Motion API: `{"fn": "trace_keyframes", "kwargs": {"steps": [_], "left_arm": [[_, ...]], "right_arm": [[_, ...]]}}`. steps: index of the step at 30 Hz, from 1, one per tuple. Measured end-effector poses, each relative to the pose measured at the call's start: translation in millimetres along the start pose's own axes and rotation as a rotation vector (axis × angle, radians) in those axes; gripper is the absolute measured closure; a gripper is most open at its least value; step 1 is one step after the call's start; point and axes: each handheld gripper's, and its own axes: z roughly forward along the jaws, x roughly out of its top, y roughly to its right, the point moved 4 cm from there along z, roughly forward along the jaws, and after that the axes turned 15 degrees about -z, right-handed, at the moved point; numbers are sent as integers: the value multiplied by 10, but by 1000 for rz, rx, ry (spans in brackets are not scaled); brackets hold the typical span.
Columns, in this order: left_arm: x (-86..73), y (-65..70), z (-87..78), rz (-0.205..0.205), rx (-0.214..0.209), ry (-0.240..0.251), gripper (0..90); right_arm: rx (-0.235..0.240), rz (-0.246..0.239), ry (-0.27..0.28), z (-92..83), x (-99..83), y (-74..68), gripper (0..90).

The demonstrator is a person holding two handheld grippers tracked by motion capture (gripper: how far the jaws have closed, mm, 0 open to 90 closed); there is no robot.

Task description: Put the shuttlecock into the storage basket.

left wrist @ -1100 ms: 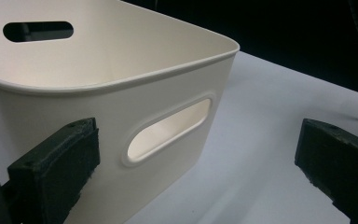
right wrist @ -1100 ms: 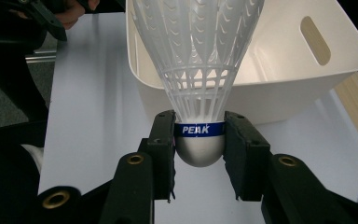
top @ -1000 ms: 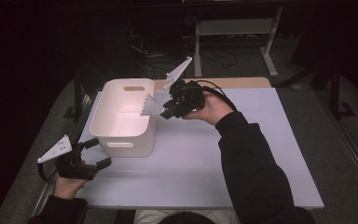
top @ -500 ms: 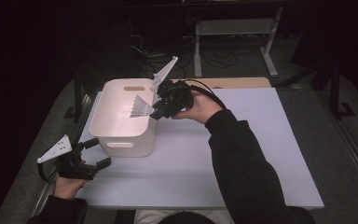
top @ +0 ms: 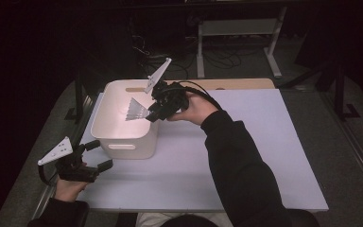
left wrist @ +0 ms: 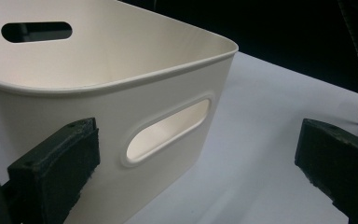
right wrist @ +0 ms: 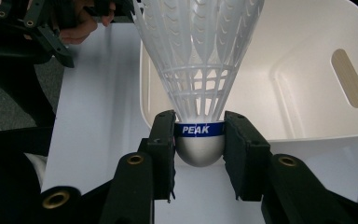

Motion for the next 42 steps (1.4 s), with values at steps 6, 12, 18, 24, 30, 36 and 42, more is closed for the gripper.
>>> {"fn": "trace_keyframes", "kwargs": {"steps": [6,12,18,24,30,36,42], "left_arm": [[0,-1,1,2,-2,-1,0],[-1,1,-1,1,-2,-2,0],[0,1,0,1,-4,-2,0],[0,1,0,2,-4,-2,0],[0,2,0,1,-4,-2,0],[0,2,0,1,-5,-2,0],[0,3,0,1,-6,-2,0]], "right_arm": [[12,6,4,110,19,36,643],[19,-3,8,188,62,58,644],[22,0,17,229,83,79,643],[30,-2,18,302,91,98,643],[39,2,20,371,84,118,643],[55,9,15,458,73,134,644],[66,13,7,546,68,141,643]]}}
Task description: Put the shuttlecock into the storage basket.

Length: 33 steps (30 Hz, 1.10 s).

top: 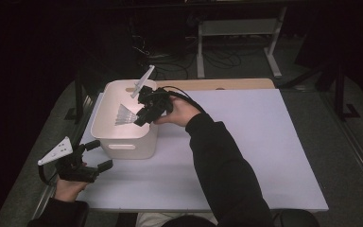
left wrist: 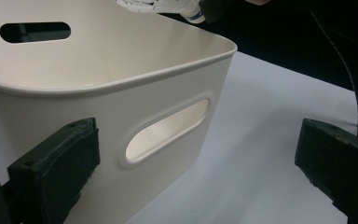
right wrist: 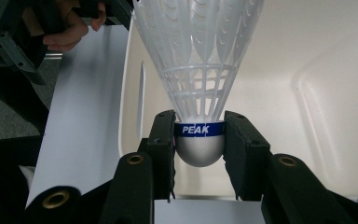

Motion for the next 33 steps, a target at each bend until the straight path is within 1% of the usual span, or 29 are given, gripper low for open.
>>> {"fn": "trace_keyframes", "kwargs": {"steps": [6,9,11,13,21,24,25,26,29,33], "left_arm": [[0,0,0,0,0,-1,0],[0,0,0,0,0,-2,0],[0,0,0,0,0,-1,0],[0,0,0,0,0,-1,0],[1,-1,0,2,0,-2,0],[1,-1,0,1,0,-2,0],[1,-1,0,0,0,-2,0],[1,0,0,0,0,-2,0],[1,-1,1,0,-1,-2,0],[1,-2,2,2,-1,-3,0]], "right_arm": [[10,5,-11,72,-10,8,643],[14,9,-27,111,-32,20,644],[17,14,-26,129,-43,31,644],[21,22,-36,149,-55,35,643],[50,22,-51,228,-67,25,643],[53,23,-61,246,-68,24,630],[46,26,-66,246,-70,29,601],[49,33,-60,242,-71,33,561],[54,44,-45,223,-73,49,487],[48,54,-42,192,-77,57,363]]}}
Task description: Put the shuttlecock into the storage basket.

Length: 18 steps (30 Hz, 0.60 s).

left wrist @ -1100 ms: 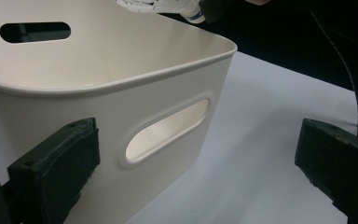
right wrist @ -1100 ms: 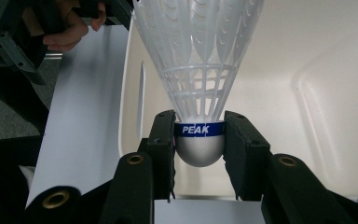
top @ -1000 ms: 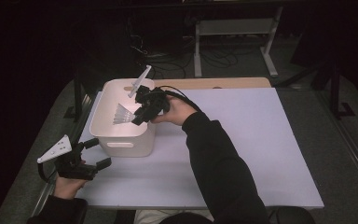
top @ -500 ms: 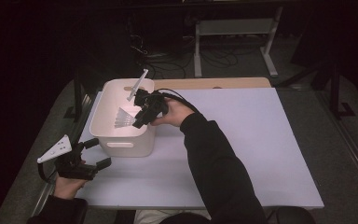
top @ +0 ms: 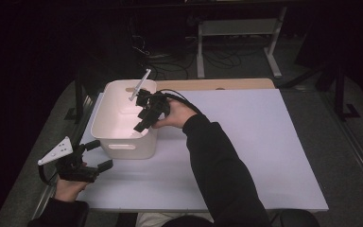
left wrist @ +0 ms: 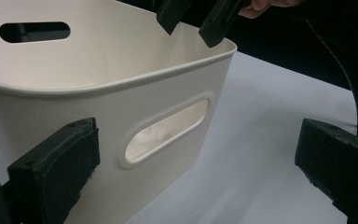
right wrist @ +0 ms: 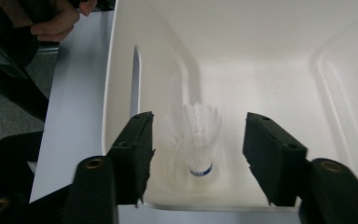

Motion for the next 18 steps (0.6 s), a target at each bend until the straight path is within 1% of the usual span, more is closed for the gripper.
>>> {"fn": "trace_keyframes", "kwargs": {"steps": [2,5,8,10,13,16,18], "left_arm": [[-1,1,1,0,0,0,0],[-2,-1,4,1,-1,-3,0],[-3,0,4,1,-1,-3,0],[-3,2,2,0,-1,-2,0],[-5,3,0,0,0,-2,0],[-6,2,1,1,0,-4,0],[-5,2,2,0,1,-3,0]], "right_arm": [[-8,10,-1,-20,-3,4,292],[-23,10,0,-59,-6,4,195],[-43,15,12,-111,-2,2,144],[-57,27,20,-151,1,1,133],[-84,31,17,-197,0,-5,117],[-92,36,22,-241,-4,-13,48],[-99,38,27,-269,-4,-20,26]]}}
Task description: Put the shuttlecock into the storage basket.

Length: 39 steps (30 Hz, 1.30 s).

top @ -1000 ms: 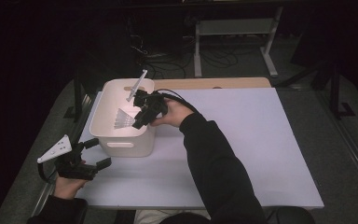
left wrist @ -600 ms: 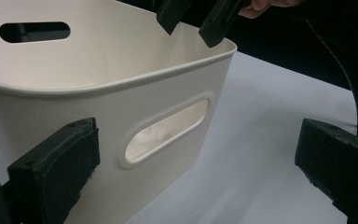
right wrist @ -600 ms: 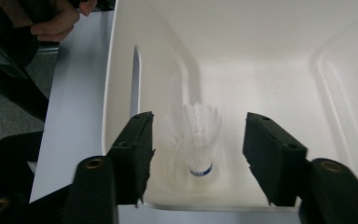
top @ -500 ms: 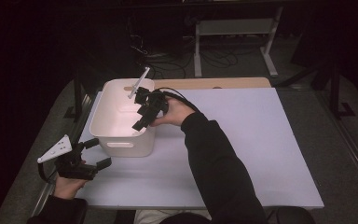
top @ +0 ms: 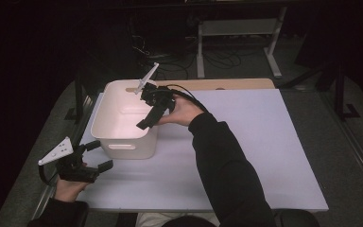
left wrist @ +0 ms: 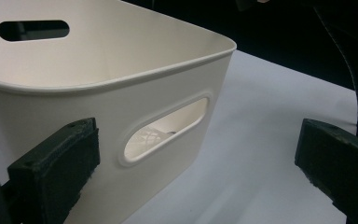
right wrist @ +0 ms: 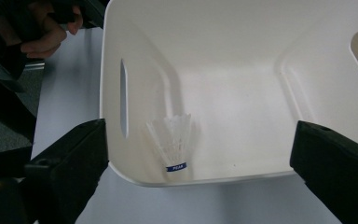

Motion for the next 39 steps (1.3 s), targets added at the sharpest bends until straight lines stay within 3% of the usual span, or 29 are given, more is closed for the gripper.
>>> {"fn": "trace_keyframes", "kwargs": {"steps": [21,39], "left_arm": [[-1,-4,-1,0,4,-1,0],[-1,-5,1,-2,6,-2,0]], "right_arm": [[-79,27,55,-278,-152,-12,0],[-124,74,92,-508,-413,-17,0]]}}
